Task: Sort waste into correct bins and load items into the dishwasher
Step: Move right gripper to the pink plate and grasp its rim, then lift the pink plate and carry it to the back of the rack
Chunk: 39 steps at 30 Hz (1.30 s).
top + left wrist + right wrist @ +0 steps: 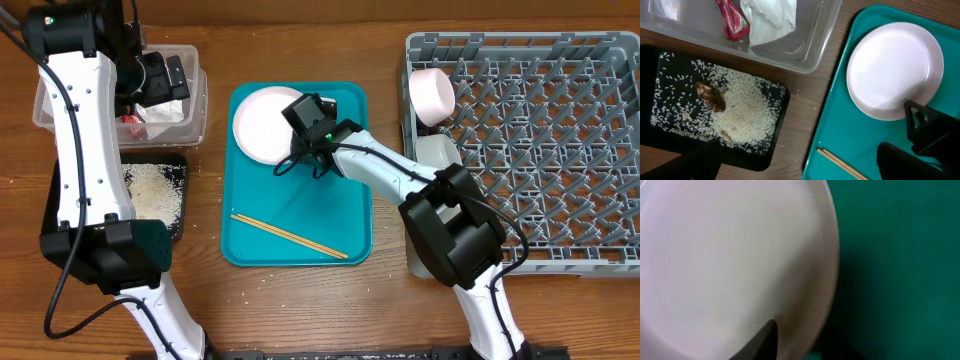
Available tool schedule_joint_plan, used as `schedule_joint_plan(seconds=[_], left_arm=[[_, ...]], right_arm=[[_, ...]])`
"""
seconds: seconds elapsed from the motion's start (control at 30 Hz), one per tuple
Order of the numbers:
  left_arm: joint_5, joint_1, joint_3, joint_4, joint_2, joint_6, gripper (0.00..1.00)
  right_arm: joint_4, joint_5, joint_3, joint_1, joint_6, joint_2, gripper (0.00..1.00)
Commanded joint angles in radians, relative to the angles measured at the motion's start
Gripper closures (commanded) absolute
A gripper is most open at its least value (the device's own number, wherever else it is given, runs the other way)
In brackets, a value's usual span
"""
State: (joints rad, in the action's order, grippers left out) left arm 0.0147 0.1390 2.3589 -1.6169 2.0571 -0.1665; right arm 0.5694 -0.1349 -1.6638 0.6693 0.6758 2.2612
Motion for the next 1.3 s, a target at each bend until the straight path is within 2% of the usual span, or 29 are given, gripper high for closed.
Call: schedule_joint_plan(seconds=[0.0, 0.07, 0.13, 0.3, 0.5, 0.63, 0.8, 0.93, 1.27], left_arm=[[0.004, 0.001, 0.013, -0.002, -0.023, -0.014, 0.0], [0.004, 0.001, 0.013, -0.002, -0.023, -0.014, 0.0], [0.004, 0.001, 0.013, -0.002, -0.023, -0.014, 0.0], [0.004, 0.001, 0.013, -0.002, -0.023, -0.014, 0.0], [0.004, 0.001, 0.013, -0.002, -0.023, -0.014, 0.0], [0.004, 0.001, 0.013, -0.002, -0.023, -0.014, 0.0], [0.004, 0.001, 0.013, -0.002, -0.023, -0.014, 0.0], [0.004, 0.001, 0.013, -0.002, -0.023, -0.014, 0.0], [0.004, 0.001, 0.013, -0.002, -0.023, -0.014, 0.0]], right_arm=[[0.081, 0.016, -0.002, -0.003, 0.035, 0.04, 0.73], [0.134, 0.016, -0.004, -0.008, 0.032, 0.037, 0.77], [0.188, 0.02, -0.011, -0.016, 0.032, 0.034, 0.96], [0.301, 0.032, -0.053, -0.049, -0.032, -0.018, 0.96], [0.436, -0.039, -0.162, -0.098, -0.207, -0.214, 0.96], [0.519, -0.244, -0.223, -0.13, -0.312, -0.385, 0.96], [0.522, -0.621, -0.223, -0.174, -0.463, -0.538, 0.96], [0.537, -0.833, -0.217, -0.256, -0.556, -0.548, 0.96], [0.476, -0.831, -0.181, -0.502, -0.649, -0.455, 0.96]])
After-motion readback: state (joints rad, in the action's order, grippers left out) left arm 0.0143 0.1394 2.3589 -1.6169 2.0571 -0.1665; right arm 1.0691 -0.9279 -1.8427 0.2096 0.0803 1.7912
